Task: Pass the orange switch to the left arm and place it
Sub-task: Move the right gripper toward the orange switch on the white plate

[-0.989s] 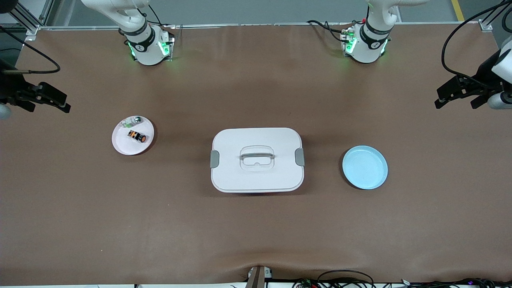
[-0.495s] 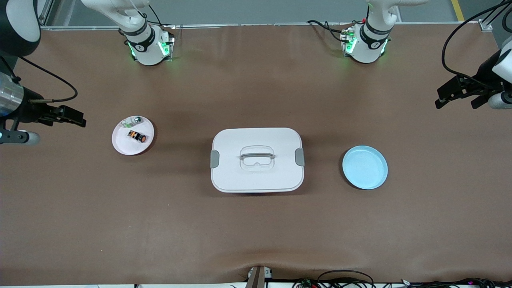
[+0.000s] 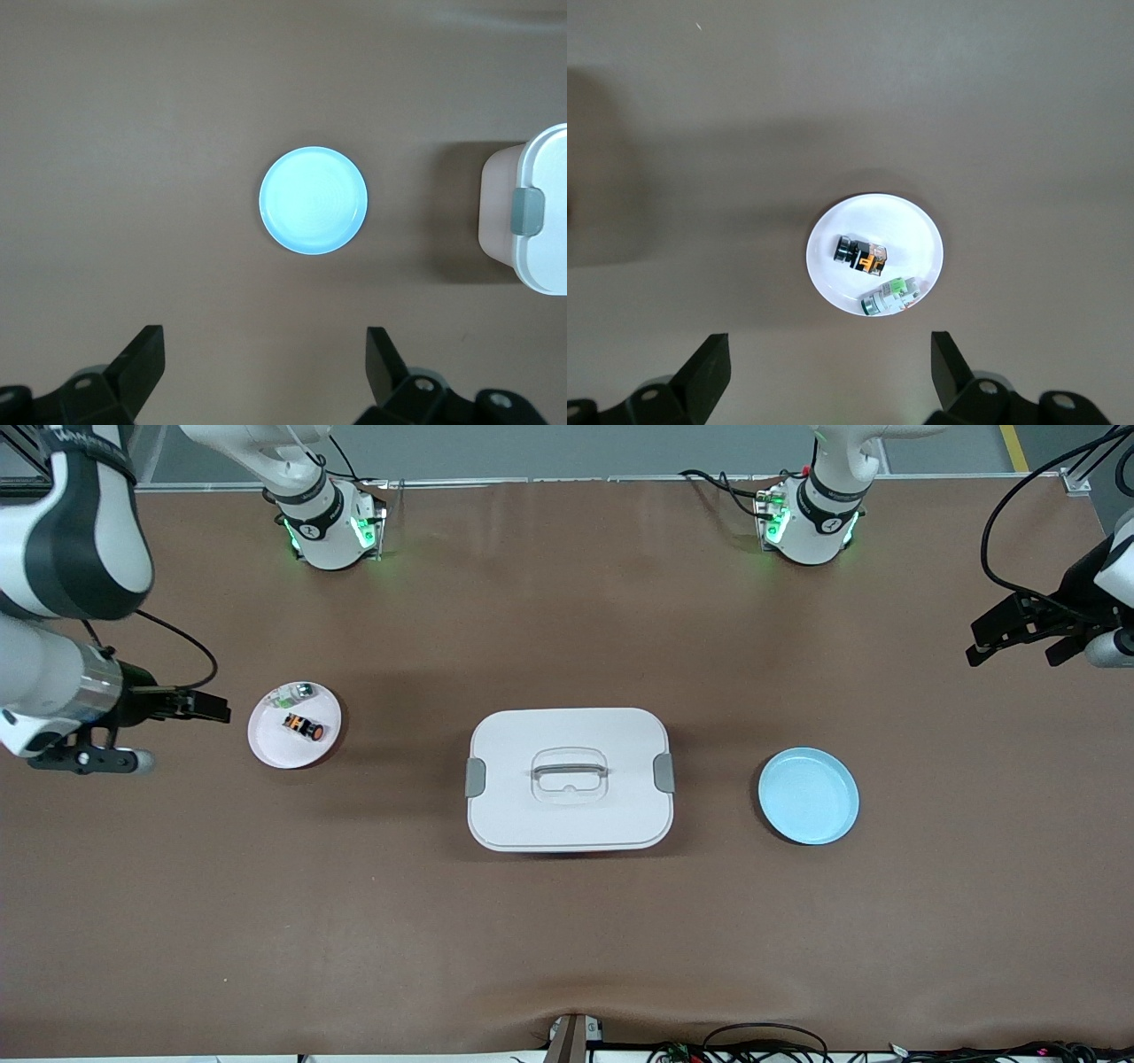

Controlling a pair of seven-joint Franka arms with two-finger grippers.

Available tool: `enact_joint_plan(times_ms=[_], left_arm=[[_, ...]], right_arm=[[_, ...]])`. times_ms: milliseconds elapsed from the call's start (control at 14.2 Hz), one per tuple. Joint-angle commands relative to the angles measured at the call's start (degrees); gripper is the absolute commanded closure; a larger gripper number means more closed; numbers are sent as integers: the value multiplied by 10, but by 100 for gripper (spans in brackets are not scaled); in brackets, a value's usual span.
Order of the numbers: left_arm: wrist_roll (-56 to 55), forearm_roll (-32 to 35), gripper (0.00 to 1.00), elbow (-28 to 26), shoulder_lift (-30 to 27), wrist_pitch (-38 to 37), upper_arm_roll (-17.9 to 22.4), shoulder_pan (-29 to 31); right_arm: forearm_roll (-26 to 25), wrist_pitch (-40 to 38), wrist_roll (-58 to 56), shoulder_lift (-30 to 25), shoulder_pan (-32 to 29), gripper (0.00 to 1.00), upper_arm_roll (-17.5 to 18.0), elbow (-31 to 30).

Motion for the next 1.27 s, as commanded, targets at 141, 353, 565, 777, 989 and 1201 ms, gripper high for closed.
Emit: enact_joint_plan(times_ms=[141,353,565,777,989,1201], left_arm=[[0,8,0,15,8,-12,1,-1],[-1,9,0,15,8,-12,1,-1],[3,8,0,15,8,-12,1,0],[3,10,0,15,8,-12,1,0],[4,10,0,15,11,-12,1,0],[3,11,0,16,12,-12,1,-1]], right_arm=[[2,148,2,-71,-8,0,-2,-175],[9,190,6,-76,-28,0,-2,-218],[9,220,48,-82,-38,0,-2,-254],[18,266,122,-89,-39,0,-2,-292],[40,353,124,-88,-40,0,-2,-349],[41,416,125,-83,-38,0,-2,-386]])
